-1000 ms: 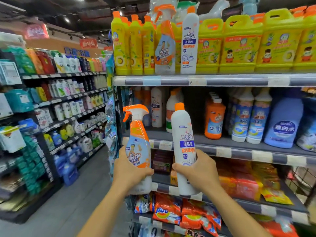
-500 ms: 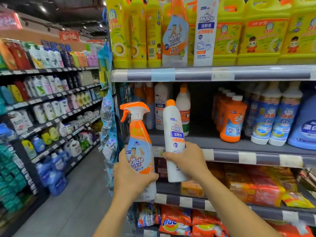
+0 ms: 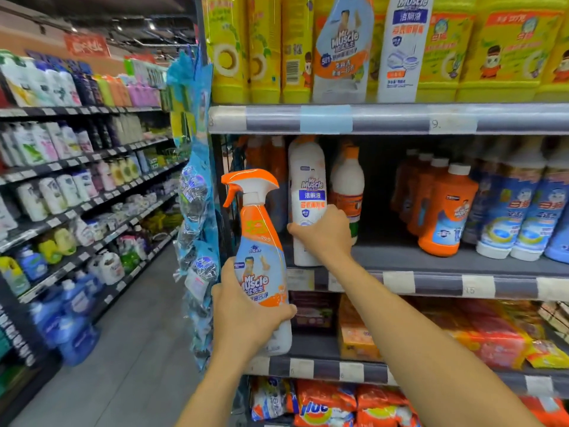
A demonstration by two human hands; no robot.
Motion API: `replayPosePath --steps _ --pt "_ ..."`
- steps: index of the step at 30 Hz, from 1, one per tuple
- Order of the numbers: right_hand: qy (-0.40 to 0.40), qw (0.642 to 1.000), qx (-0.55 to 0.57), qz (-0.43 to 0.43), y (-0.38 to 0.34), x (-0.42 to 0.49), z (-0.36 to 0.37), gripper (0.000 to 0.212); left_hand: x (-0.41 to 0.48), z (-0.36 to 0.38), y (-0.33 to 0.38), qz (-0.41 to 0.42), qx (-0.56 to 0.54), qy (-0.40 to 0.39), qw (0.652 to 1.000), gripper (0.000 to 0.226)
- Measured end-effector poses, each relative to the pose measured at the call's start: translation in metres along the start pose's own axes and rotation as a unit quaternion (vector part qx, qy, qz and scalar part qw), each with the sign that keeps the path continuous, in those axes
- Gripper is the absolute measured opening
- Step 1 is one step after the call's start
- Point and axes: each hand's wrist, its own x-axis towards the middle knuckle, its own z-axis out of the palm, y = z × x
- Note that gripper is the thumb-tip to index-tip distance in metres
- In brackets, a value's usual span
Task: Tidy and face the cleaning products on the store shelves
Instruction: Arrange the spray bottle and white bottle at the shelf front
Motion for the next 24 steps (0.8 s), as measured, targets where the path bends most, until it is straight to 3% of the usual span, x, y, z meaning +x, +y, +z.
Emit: replayPosePath --steps 8,24 --pt "0.063 0.998 0.032 0.0 0.017 0.017 0.026 0.066 0.008 -0.002 -0.005 0.007 0.007 0.016 1.0 0.113" --pt "0.056 0.996 0.063 -0.036 0.018 0.035 0.043 0.07 0.018 0.009 0.004 0.025 0.016 0.023 0.999 0.104"
